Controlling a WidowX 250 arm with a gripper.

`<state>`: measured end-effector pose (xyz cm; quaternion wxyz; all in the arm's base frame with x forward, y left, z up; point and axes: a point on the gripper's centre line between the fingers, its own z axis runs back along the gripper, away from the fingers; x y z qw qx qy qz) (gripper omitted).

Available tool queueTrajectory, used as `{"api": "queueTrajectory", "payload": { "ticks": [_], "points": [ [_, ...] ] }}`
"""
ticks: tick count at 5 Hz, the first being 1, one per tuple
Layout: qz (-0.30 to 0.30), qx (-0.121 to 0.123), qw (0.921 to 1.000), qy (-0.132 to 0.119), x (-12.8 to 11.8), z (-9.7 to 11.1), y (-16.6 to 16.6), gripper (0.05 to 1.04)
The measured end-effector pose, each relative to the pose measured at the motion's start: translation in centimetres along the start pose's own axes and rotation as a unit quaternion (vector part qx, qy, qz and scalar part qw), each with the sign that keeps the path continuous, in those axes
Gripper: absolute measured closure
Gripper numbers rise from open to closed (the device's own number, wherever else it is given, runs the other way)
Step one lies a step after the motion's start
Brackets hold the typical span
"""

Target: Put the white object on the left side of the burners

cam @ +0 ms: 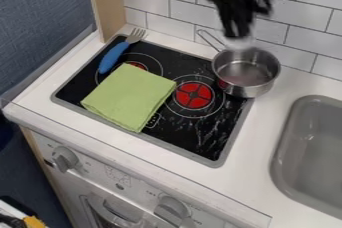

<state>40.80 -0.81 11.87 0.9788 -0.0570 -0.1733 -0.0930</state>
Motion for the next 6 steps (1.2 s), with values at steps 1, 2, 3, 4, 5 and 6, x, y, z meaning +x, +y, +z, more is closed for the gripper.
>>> {"api": "queueTrajectory", "payload": {
  "ticks": [1,2,3,4,5,6],
  "points": [
    [0.051,0.016,0.9985,-0.011,-1.6,3.2,4.6,0.853],
    [0.079,0.040,0.9960,0.018,-5.2,3.5,8.6,0.853],
    [0.103,0.062,0.9915,0.049,-9.9,4.0,12.4,0.853],
    [0.117,0.070,0.9881,0.070,-12.8,3.7,13.8,0.853],
    [0.123,0.086,0.9847,0.088,-14.7,3.4,14.9,0.853],
    [0.127,0.093,0.9815,0.109,-16.0,2.3,15.1,0.853]
  ]
}}
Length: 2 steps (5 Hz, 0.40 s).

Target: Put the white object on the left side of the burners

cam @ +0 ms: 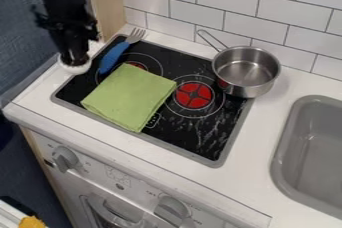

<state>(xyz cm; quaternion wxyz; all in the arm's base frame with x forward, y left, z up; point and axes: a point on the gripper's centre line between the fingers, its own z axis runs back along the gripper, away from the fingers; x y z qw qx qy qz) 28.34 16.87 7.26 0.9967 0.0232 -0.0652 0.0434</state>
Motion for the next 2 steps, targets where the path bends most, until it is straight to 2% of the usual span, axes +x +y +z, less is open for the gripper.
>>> {"api": "queueTrajectory", "payload": {
  "ticks": [1,2],
  "points": [
    [0.003,0.010,0.9999,0.011,-0.3,-1.3,0.4,0.853],
    [0.008,0.010,0.9992,0.037,-0.8,-3.0,0.5,0.853]
  ]
}}
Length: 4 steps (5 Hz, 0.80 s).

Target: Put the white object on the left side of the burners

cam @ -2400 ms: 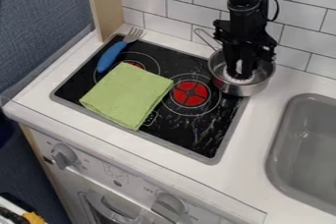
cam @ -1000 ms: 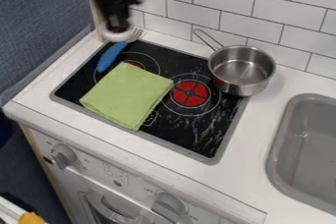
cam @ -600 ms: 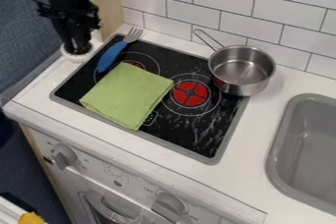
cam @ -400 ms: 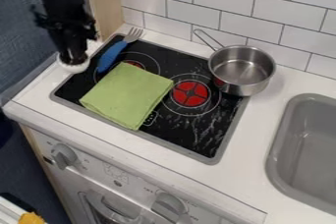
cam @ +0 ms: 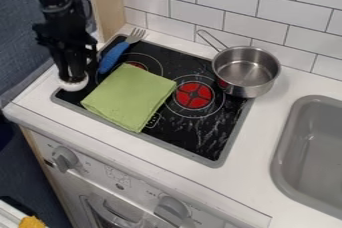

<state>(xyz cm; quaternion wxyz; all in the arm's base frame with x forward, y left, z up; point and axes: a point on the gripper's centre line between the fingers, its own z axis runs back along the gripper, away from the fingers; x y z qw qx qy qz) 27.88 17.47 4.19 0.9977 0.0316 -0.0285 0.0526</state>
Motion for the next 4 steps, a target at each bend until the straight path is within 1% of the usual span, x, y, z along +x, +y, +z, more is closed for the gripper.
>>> {"api": "queueTrajectory", "payload": {
  "ticks": [1,2,3,4],
  "points": [
    [0.001,-0.001,1.0000,0.003,-0.1,-0.2,0.0,0.853],
    [0.003,-0.003,1.0000,0.003,-0.1,-0.4,0.0,0.816],
    [-0.004,-0.015,0.9999,-0.004,0.2,-0.3,-0.4,0.545],
    [-0.011,-0.013,0.9994,-0.030,0.4,1.5,-0.6,0.250]
  ]
}}
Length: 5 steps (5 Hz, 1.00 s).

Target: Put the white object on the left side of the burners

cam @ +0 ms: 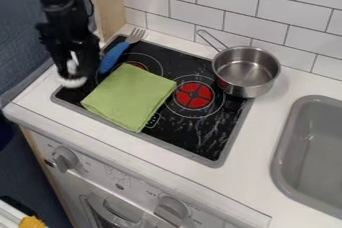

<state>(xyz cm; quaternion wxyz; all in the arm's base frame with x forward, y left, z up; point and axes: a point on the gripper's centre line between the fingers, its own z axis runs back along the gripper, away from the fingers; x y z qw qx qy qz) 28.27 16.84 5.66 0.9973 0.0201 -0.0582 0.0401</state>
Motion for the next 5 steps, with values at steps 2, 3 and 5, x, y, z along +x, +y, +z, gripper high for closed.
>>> {"api": "queueTrajectory", "payload": {
  "ticks": [2,3,5],
  "points": [
    [-0.003,0.005,0.9996,-0.027,0.3,2.8,-0.3,0.073],
    [0.003,0.002,0.9998,-0.021,0.2,2.6,-0.3,0.080],
    [-0.007,0.007,0.9999,0.008,0.0,1.2,-0.8,0.082]
  ]
}}
